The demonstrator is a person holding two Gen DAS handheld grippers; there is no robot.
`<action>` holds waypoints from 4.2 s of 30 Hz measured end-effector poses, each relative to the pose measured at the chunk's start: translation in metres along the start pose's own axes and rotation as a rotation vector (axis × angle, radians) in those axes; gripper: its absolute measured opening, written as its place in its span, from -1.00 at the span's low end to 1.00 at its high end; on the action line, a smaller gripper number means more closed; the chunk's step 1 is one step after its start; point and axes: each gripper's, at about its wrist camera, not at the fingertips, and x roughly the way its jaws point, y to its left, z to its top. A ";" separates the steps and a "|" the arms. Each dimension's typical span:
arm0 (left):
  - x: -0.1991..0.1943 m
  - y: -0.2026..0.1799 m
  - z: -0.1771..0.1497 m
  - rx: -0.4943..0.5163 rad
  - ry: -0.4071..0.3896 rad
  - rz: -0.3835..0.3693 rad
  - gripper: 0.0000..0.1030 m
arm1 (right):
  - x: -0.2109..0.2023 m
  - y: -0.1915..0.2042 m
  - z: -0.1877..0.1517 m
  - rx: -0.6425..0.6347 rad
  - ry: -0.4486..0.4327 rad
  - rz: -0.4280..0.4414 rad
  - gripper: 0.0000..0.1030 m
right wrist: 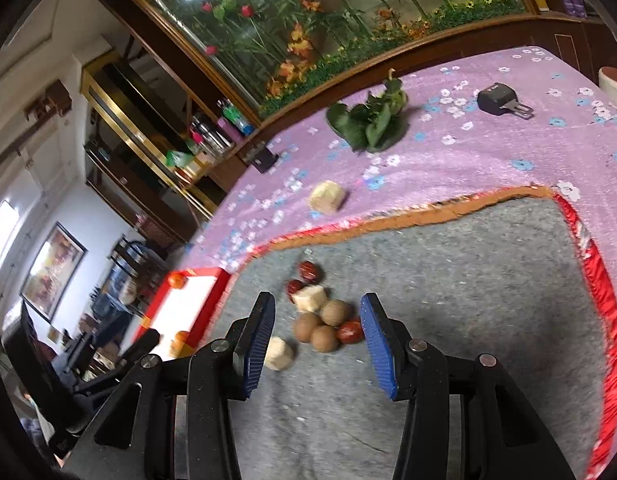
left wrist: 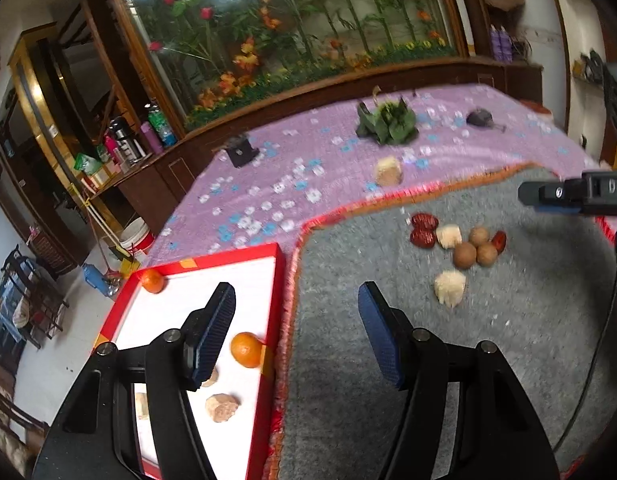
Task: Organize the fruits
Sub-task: 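Move both open tools back over the remaining items on the mat, then grasp a beige block with the left tool while the right tool grasps a red date, then carry the block and date into the white tray and open both tools, then move both open tools back over the mat, then grasp a red date with the left tool while the right tool grasps another date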
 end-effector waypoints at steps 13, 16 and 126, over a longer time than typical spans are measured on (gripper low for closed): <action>0.034 -0.027 -0.002 0.051 0.067 -0.208 0.22 | 0.038 0.009 -0.009 -0.205 0.141 -0.207 -0.13; 0.041 -0.037 0.002 0.078 0.066 -0.230 0.22 | 0.053 0.014 -0.012 -0.242 0.176 -0.238 -0.13; 0.039 0.010 0.018 0.031 0.043 -0.300 0.29 | 0.070 0.028 0.042 -0.152 0.174 -0.166 -0.61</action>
